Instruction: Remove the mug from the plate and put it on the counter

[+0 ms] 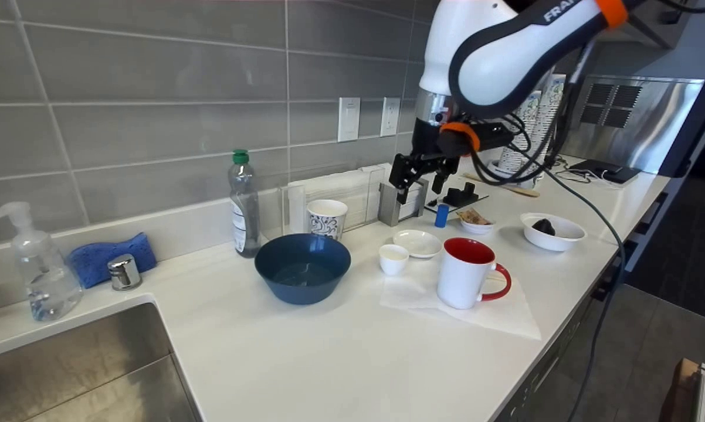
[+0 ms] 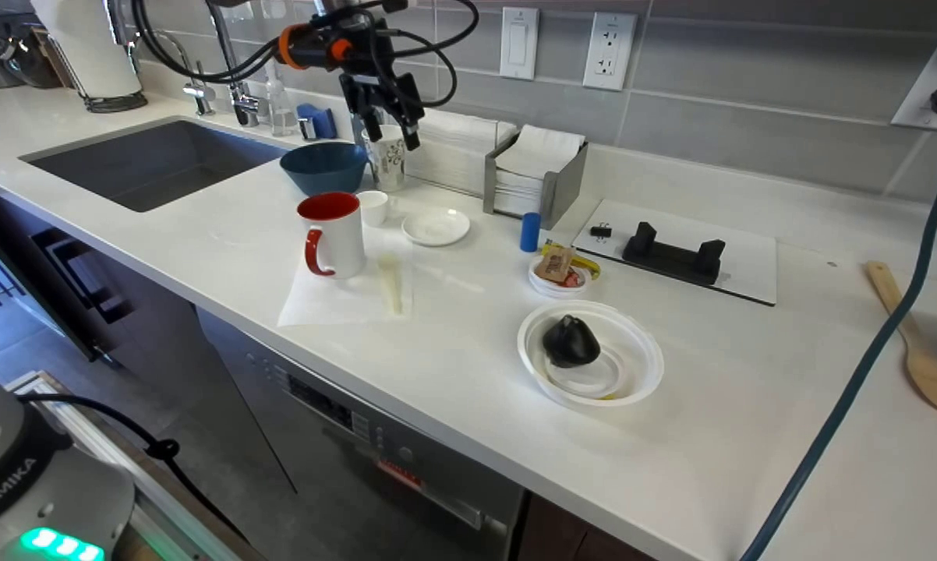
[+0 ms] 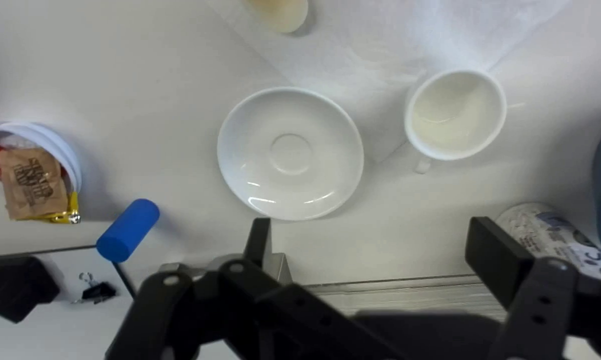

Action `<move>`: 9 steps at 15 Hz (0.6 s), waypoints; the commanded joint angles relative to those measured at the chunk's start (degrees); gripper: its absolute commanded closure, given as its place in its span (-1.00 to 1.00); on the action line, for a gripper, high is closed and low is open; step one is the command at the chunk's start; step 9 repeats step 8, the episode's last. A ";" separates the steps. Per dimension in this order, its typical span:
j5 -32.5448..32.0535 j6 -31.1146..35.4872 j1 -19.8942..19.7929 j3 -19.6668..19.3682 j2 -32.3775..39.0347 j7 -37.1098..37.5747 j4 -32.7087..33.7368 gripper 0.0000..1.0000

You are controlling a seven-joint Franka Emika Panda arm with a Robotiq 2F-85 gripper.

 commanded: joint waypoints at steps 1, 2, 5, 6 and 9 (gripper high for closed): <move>-10.00 7.14 -1.59 3.16 -11.24 1.78 -11.80 -1.00; -12.41 9.52 -2.44 4.08 -13.36 2.07 -13.99 -1.00; -11.00 10.47 -4.42 6.43 -11.74 0.09 -12.39 -1.00; -11.89 12.48 -5.27 7.18 -13.56 -0.07 -14.40 -1.00; -12.25 13.73 -6.11 7.75 -15.78 -0.39 -16.61 -1.00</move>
